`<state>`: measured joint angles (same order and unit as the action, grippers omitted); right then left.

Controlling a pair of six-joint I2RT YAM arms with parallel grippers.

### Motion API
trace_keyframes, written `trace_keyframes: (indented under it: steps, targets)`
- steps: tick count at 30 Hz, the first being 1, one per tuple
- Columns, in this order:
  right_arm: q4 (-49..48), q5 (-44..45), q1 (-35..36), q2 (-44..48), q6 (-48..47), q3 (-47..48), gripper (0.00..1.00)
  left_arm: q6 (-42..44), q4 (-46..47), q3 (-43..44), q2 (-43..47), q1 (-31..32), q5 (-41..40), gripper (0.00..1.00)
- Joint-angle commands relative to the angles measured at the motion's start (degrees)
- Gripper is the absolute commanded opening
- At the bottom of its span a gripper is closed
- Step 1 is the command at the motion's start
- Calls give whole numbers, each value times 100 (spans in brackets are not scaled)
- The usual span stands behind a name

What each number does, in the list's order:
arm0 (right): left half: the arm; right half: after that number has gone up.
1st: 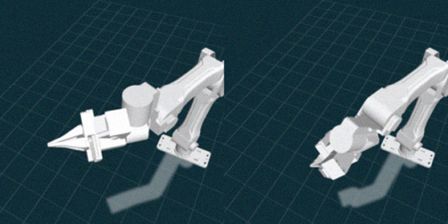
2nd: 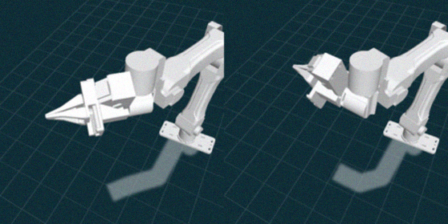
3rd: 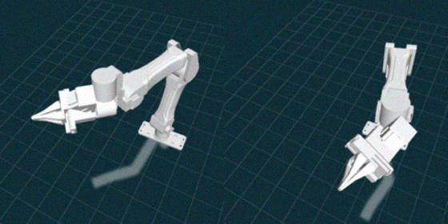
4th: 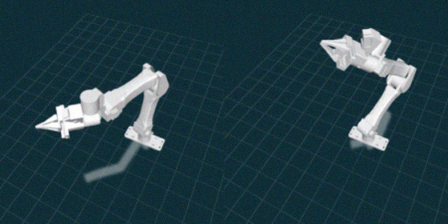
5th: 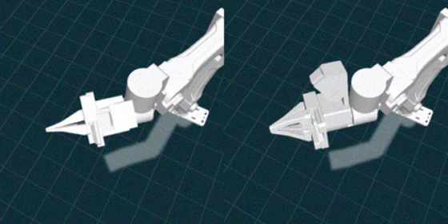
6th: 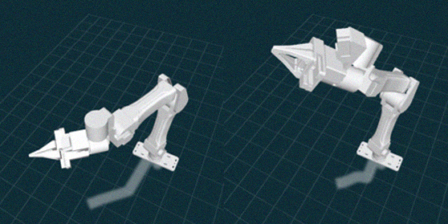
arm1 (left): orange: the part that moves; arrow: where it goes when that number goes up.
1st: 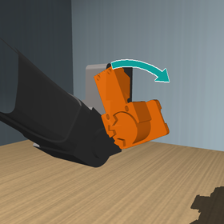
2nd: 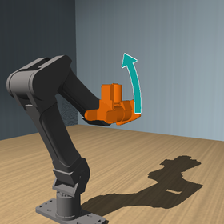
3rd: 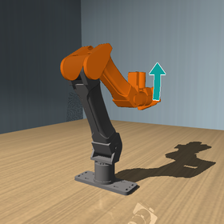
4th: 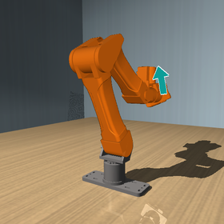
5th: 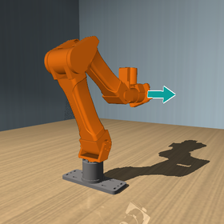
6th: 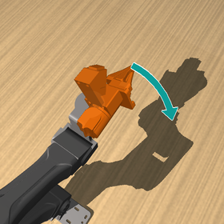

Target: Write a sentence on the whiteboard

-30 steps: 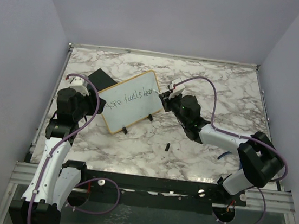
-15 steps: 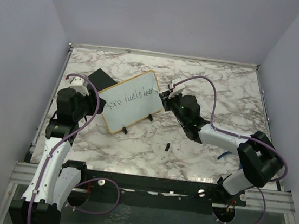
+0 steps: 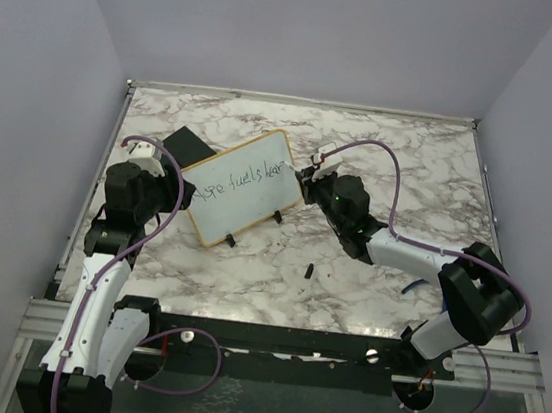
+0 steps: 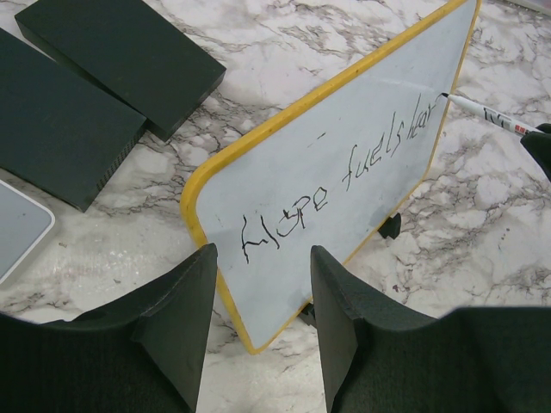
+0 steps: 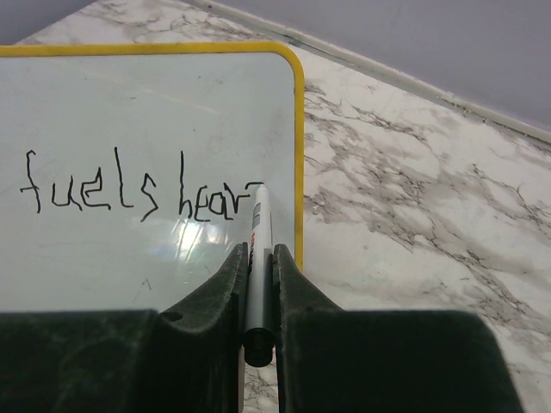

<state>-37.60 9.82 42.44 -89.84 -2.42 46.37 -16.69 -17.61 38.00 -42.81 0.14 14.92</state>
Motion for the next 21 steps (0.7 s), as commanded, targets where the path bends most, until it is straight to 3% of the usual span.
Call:
trace_keyframes:
  steps: [1,13,21]
  targets:
    - [-45,114,33,-46,16,85,0,14,93,-40,71,39,27,50]
    - [-218,-293,30,547,59,-262,1,8,91,-47,87,39,31,50]
    - [-88,-285,36,335,53,-54,1,8,95,-50,106,39,46,50]
